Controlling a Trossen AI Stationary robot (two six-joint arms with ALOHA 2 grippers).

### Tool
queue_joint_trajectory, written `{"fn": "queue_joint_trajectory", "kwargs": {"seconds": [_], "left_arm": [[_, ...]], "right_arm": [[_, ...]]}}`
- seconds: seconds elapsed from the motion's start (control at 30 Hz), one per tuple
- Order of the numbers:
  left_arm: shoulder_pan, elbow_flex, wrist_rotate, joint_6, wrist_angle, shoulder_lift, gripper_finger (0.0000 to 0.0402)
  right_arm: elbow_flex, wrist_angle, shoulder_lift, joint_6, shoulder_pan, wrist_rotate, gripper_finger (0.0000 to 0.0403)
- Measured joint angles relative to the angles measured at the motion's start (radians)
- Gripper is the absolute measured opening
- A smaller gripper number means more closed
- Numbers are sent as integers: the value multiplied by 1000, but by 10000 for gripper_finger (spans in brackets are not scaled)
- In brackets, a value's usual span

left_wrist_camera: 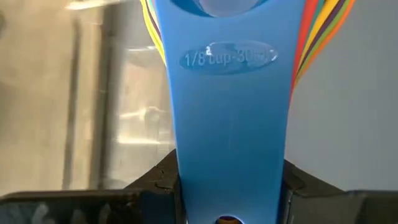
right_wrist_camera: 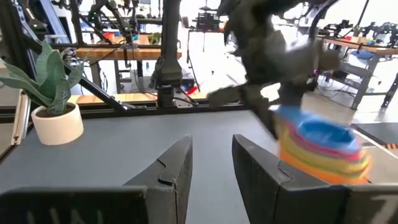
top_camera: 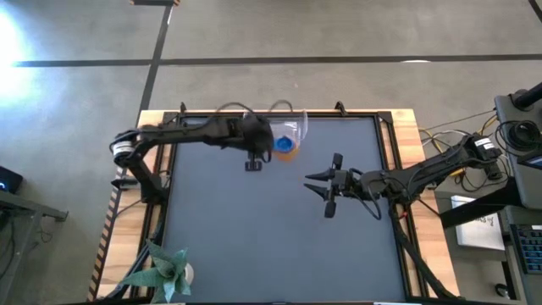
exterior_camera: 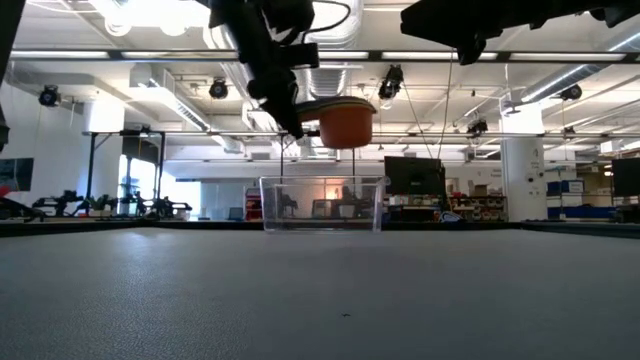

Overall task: Nest measuring cups in basket
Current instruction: Put the stacked measuring cups into the transparent bin

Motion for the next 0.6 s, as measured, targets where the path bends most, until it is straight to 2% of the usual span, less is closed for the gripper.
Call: {"fn": "queue_joint_trajectory", "kwargs": {"seconds": [0.33, 0.6], "left_arm": [[177, 0, 2, 111, 141, 26, 108], [250, 0, 36, 119, 223, 92, 85]], "right_arm": [[0, 9, 6, -4, 0, 0, 105], [0, 8, 6, -8, 0, 0, 105]]}}
